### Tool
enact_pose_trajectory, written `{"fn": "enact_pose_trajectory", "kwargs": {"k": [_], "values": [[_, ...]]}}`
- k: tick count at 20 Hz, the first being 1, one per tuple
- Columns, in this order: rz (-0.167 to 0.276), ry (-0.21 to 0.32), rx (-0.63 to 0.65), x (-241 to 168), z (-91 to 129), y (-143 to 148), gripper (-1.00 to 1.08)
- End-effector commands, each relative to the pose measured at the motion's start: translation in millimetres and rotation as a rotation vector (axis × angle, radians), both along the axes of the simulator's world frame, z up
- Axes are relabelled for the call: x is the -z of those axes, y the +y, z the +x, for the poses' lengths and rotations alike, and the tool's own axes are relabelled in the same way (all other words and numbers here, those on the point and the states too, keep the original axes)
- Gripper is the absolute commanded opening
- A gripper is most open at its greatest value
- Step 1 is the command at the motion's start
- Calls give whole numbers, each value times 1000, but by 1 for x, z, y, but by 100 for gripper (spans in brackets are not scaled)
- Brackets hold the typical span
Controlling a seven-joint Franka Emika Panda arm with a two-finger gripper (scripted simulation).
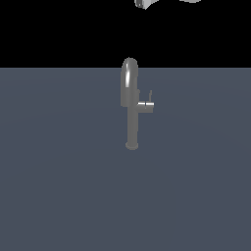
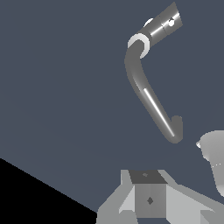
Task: Turn on the faucet by rotating a designated handle.
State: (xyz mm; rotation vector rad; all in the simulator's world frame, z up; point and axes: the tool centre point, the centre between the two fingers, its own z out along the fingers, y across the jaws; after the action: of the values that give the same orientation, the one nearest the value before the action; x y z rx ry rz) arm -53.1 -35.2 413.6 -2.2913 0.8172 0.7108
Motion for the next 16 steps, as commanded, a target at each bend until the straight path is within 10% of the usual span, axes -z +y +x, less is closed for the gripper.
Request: {"fn": "enact_pose_trajectory", "kwargs": {"k": [1, 16], "values": [[55, 44, 54, 12, 13, -7, -100], [396, 323, 395, 106, 69, -42, -100]]}}
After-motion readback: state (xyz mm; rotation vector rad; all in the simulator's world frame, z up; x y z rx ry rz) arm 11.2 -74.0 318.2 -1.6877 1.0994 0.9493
